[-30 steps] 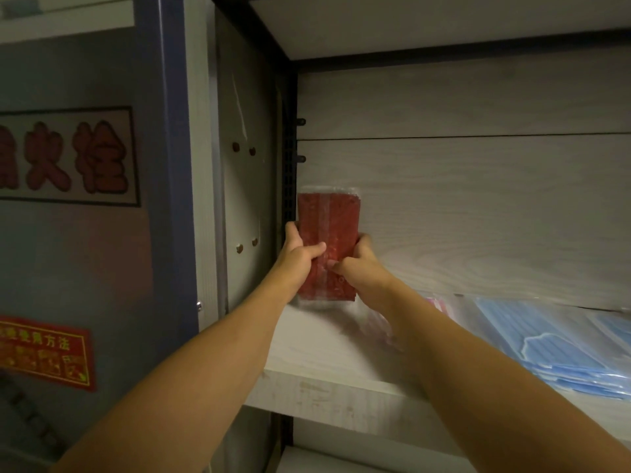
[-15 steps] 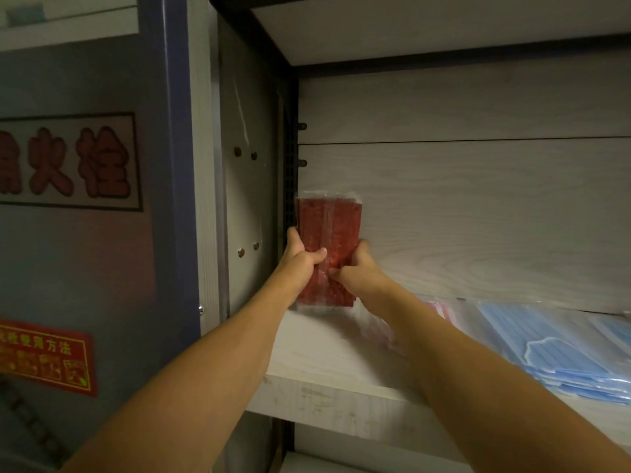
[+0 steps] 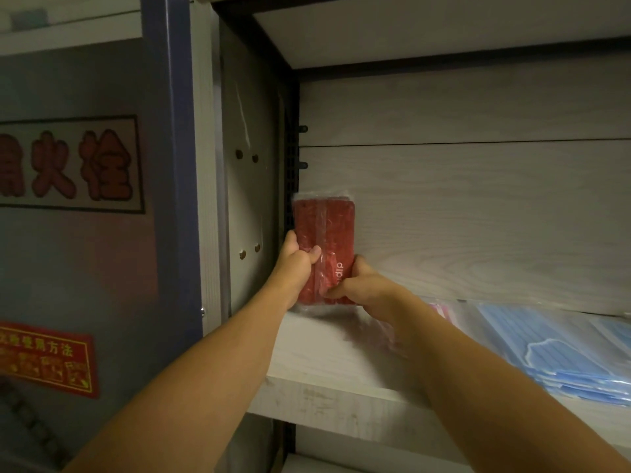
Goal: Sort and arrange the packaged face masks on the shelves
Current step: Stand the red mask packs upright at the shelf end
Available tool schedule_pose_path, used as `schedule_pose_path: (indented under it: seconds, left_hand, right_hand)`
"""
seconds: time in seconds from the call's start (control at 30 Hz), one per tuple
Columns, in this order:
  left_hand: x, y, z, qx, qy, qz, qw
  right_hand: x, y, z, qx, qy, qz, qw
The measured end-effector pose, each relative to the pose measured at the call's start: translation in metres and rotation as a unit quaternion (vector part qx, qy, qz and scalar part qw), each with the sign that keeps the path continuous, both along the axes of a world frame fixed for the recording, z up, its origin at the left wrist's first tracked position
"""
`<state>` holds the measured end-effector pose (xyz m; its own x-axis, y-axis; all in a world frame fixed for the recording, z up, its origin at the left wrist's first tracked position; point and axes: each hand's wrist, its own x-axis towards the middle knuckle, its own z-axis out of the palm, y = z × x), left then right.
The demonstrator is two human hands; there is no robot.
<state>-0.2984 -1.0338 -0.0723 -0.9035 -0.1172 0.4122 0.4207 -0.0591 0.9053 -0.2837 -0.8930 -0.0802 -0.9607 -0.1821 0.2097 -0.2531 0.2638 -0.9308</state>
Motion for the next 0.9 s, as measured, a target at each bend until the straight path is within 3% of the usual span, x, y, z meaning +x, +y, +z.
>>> schedule_pose_path:
  seconds: [0.27,0.47,0.63,0.9]
  left_hand:
    - [0.003,-0.003,0.002,0.041,-0.015,-0.006,0.999]
    - [0.01,-0.004,0.004,0.019,0.004,-0.016,1.0]
    - [0.014,-0.005,0.005,0.005,0.022,-0.021,1.0]
    - [0.016,-0.003,0.003,-0.061,0.038,-0.004,0.997]
  right_hand:
    - [-0.003,0.002,0.002,0.033,-0.008,-0.014,0.999]
    - [-0.001,0.002,0.003,0.01,-0.003,0.008,1.0]
    - [-0.002,0.0,0.003,-0.064,0.03,0.027,0.997]
    - [0.001,-0.009,0.0,-0.058,0.052,0.019,0.997]
